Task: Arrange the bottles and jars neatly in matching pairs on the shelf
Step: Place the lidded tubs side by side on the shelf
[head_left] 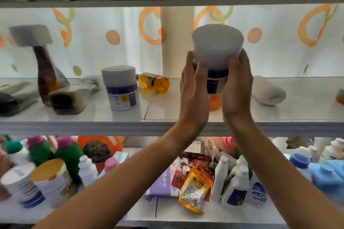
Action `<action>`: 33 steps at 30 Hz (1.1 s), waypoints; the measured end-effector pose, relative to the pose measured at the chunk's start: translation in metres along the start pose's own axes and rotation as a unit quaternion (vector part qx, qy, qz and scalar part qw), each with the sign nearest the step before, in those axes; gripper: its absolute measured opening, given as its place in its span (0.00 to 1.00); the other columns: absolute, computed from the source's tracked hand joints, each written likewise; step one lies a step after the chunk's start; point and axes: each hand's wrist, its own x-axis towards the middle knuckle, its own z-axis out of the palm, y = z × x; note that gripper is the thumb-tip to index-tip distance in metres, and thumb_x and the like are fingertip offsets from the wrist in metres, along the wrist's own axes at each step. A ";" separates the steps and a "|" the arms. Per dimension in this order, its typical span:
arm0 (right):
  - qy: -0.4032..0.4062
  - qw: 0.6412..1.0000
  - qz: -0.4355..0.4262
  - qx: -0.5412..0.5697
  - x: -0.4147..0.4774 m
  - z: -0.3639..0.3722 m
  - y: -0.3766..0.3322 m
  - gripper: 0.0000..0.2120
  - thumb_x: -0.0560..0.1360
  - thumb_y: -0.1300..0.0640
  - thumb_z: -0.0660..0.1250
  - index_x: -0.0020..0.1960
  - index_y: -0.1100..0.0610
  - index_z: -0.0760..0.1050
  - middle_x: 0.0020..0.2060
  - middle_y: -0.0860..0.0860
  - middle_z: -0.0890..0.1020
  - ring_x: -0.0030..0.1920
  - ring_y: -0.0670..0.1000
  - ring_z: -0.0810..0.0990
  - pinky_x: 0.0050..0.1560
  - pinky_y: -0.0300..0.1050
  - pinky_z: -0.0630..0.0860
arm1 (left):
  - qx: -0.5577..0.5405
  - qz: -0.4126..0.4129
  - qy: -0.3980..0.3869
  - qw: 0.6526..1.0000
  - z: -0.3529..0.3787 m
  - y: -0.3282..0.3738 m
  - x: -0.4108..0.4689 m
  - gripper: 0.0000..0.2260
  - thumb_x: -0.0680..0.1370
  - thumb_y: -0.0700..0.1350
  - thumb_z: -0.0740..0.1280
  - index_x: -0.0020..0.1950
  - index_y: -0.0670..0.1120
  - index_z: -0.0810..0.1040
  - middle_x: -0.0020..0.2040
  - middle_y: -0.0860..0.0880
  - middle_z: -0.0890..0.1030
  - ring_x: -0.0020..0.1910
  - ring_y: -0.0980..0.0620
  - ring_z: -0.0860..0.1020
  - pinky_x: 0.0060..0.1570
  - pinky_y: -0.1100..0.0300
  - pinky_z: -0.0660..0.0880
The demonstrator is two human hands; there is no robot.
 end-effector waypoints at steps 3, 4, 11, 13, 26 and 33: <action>-0.067 0.997 0.038 0.019 -0.007 0.048 0.015 0.16 0.83 0.53 0.52 0.68 0.55 0.67 0.56 0.48 0.77 0.53 0.39 0.77 0.46 0.34 0.76 | 0.012 -0.010 0.079 0.997 -0.047 -0.004 0.012 0.21 0.82 0.55 0.54 0.72 0.48 0.66 0.65 0.53 0.73 0.63 0.62 0.73 0.57 0.64 0.75; -0.084 0.994 0.060 0.032 -0.009 0.061 0.022 0.16 0.83 0.53 0.52 0.69 0.56 0.67 0.57 0.49 0.77 0.53 0.40 0.77 0.45 0.34 0.76 | 0.033 -0.015 0.101 0.994 -0.062 -0.007 0.016 0.25 0.80 0.59 0.55 0.74 0.48 0.65 0.67 0.50 0.73 0.65 0.58 0.72 0.61 0.58 0.75; -0.153 0.966 0.210 0.010 -0.013 0.107 0.076 0.21 0.82 0.46 0.54 0.68 0.58 0.65 0.55 0.53 0.78 0.48 0.47 0.80 0.34 0.30 0.75 | 0.027 -0.161 0.119 0.979 -0.112 -0.036 0.026 0.14 0.79 0.54 0.61 0.64 0.55 0.71 0.56 0.51 0.80 0.56 0.54 0.79 0.57 0.51 0.77; -0.168 0.961 0.220 -0.019 -0.010 0.107 0.088 0.22 0.81 0.44 0.54 0.69 0.57 0.64 0.56 0.53 0.78 0.50 0.49 0.80 0.34 0.31 0.76 | 0.037 -0.198 0.107 0.974 -0.119 -0.046 0.026 0.12 0.80 0.48 0.61 0.64 0.56 0.71 0.53 0.54 0.80 0.54 0.55 0.79 0.51 0.58 0.77; -0.241 0.940 0.236 -0.055 0.001 0.105 0.102 0.25 0.81 0.42 0.51 0.74 0.54 0.59 0.64 0.52 0.75 0.56 0.48 0.76 0.46 0.36 0.74 | 0.185 -0.214 0.093 0.955 -0.224 -0.037 0.049 0.33 0.74 0.36 0.68 0.75 0.49 0.57 0.64 0.47 0.73 0.60 0.50 0.75 0.54 0.57 0.77; -0.233 0.941 0.237 -0.065 -0.006 0.120 0.105 0.23 0.81 0.42 0.52 0.71 0.54 0.59 0.60 0.51 0.75 0.51 0.45 0.77 0.41 0.32 0.73 | 0.232 -0.158 0.048 0.959 -0.242 -0.042 0.049 0.39 0.66 0.43 0.79 0.68 0.56 0.59 0.62 0.51 0.72 0.60 0.54 0.73 0.47 0.68 0.75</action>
